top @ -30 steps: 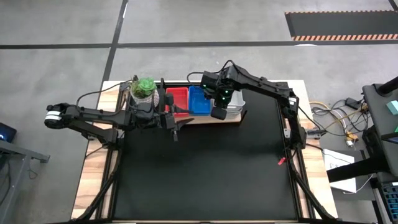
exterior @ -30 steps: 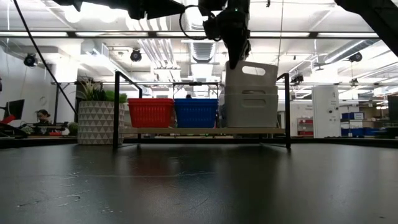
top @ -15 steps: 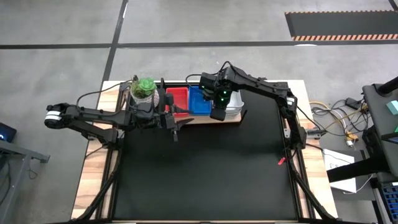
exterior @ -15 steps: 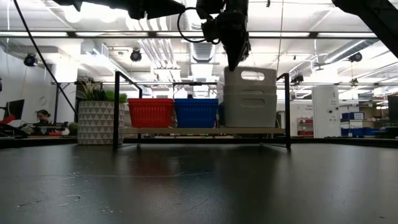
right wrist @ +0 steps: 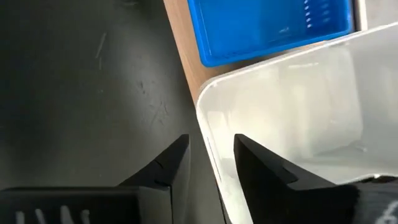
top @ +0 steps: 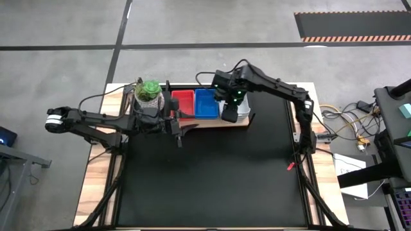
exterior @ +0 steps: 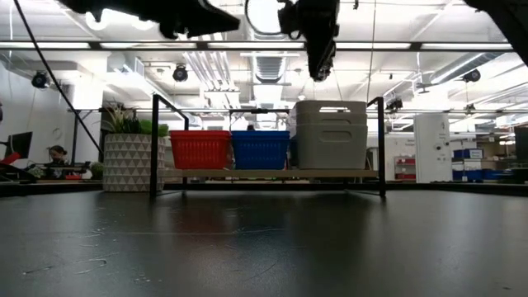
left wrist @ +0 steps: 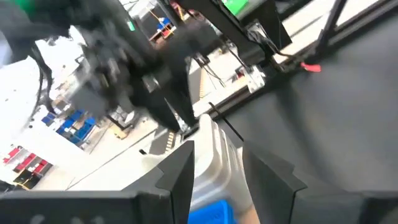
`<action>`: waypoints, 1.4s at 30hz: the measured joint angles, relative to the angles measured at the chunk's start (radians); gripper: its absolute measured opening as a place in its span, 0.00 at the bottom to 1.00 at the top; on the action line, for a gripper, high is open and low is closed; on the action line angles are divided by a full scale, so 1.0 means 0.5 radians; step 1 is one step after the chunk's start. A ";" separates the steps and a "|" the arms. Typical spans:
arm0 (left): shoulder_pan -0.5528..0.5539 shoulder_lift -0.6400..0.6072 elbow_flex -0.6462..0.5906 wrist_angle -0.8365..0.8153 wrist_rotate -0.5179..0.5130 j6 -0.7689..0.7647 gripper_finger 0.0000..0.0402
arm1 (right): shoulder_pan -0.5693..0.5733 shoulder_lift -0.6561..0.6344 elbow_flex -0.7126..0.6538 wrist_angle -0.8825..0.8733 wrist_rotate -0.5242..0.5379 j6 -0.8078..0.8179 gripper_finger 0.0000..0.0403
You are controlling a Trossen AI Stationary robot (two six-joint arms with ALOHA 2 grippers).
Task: Stack baskets on shelf by color
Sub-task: Return to Home Position
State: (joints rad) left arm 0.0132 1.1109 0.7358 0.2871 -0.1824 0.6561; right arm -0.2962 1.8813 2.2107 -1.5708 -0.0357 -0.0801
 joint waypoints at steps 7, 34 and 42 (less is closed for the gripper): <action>0.000 -0.312 -0.190 0.016 0.129 -0.032 0.30 | 0.082 -0.309 -0.239 0.328 0.000 -0.059 0.22; 0.001 -1.459 -0.958 -0.045 0.257 -0.459 0.05 | 0.278 -1.946 -3.137 3.188 -0.212 -0.559 0.02; 0.001 -1.821 -1.060 -0.168 0.255 -0.560 0.00 | 0.278 -2.451 -3.508 3.372 -0.212 -0.471 0.02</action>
State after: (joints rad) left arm 0.0135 0.2005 0.2060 0.2033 -0.0550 0.3759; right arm -0.1574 0.6560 0.4567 0.1150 -0.1414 -0.3158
